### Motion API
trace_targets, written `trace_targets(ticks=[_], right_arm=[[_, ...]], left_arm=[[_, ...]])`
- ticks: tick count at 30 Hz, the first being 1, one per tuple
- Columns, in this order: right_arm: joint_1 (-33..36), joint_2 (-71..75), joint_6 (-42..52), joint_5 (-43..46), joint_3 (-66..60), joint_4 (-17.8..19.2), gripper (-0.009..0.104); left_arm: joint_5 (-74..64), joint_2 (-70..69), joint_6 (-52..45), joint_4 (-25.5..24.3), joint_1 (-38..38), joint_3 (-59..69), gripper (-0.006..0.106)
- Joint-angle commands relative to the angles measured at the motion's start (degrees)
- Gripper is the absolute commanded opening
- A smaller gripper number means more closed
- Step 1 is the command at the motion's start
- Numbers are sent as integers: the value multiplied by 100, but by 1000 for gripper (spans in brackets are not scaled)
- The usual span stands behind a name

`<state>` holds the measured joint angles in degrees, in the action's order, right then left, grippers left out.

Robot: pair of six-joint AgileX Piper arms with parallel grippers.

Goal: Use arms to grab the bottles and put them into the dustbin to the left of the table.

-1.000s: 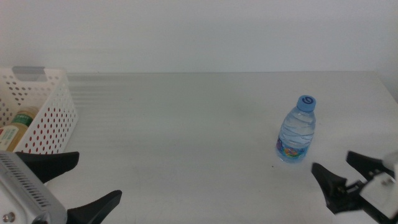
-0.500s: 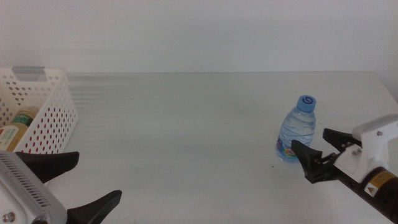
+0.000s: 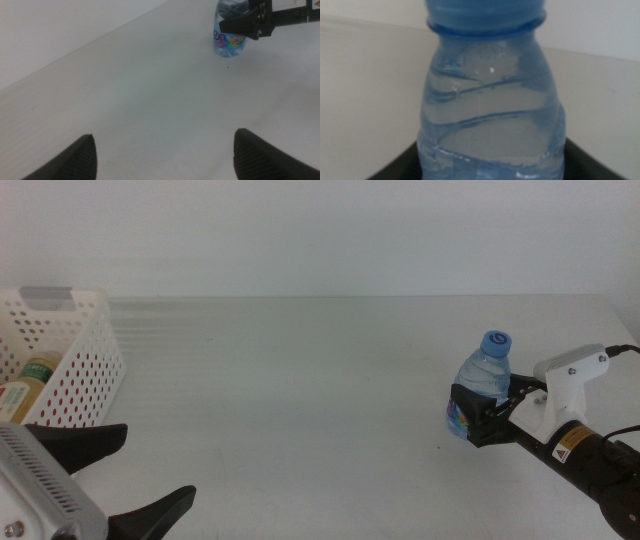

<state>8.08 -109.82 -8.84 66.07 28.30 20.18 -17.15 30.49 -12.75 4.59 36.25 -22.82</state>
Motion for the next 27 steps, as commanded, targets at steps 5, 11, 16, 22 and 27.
trace_targets(ticks=[5,11,16,22,27], right_arm=[[156,263,-66,982,219,199,0],[787,296,-445,376,1076,607,0],[1390,216,-960,-722,2307,1181,0],[1877,-353,-1846,-1134,3835,1763,0],[2102,-1095,-1960,-1493,4910,1833,0]], left_arm=[[432,9,94,30,21,-169,90],[432,9,94,30,21,-169,90],[432,9,94,30,21,-169,90],[432,9,94,30,21,-169,90],[432,9,94,30,21,-169,90]])
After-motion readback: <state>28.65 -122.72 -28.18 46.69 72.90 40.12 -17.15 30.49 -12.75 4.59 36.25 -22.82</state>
